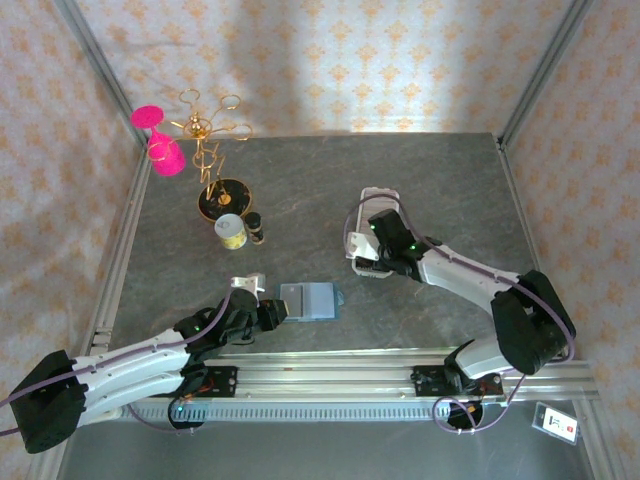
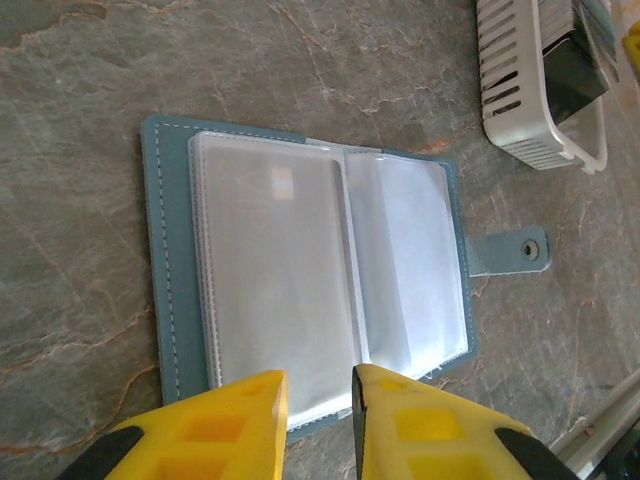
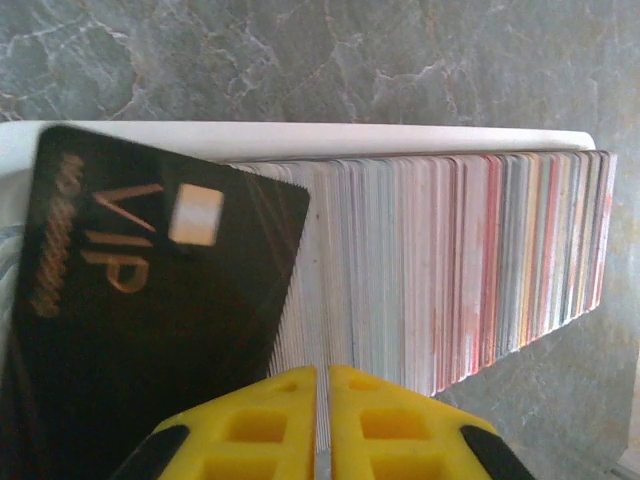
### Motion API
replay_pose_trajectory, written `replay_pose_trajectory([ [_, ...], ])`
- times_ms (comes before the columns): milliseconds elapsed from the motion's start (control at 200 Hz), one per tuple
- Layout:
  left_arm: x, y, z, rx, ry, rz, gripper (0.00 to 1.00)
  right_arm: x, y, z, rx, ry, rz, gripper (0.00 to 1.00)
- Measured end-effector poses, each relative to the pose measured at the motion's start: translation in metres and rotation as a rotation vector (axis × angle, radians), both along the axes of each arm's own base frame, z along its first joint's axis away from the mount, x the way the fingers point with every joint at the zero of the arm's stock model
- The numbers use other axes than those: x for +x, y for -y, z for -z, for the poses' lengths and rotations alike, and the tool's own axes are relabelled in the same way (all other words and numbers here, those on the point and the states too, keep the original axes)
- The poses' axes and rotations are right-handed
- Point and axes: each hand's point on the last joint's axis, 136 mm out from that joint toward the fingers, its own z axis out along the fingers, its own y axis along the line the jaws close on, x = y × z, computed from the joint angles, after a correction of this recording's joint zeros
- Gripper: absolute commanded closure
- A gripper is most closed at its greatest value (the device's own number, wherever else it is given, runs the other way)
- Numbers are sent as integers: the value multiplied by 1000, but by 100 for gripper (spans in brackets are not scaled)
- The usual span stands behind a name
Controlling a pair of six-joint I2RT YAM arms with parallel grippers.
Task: Put the credit cards into the card holder
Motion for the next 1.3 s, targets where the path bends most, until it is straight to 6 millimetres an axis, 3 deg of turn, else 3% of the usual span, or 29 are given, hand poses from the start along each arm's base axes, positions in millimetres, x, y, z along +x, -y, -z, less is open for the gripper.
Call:
replay_pose_trajectory([
  [140, 1, -5, 3, 21, -2, -16, 73, 2, -2, -5, 7, 11, 0, 94],
  [516, 2, -7, 4, 30, 2, -28, 73, -3, -14, -20, 109, -31, 10, 48],
  [756, 2, -7, 4, 31, 2, -28, 73, -28, -32, -42, 285, -105, -27, 43],
  [986, 1, -8, 11, 53, -17, -27, 73, -49, -40, -31, 350, -246, -15, 29],
  [1106, 1, -8, 11, 54, -17, -27, 73, -51, -42, -24, 355, -279, -5, 27],
  [1296, 1, -8, 10, 52, -16, -27, 73, -58, -41, 3, 314, -370, 23, 24],
])
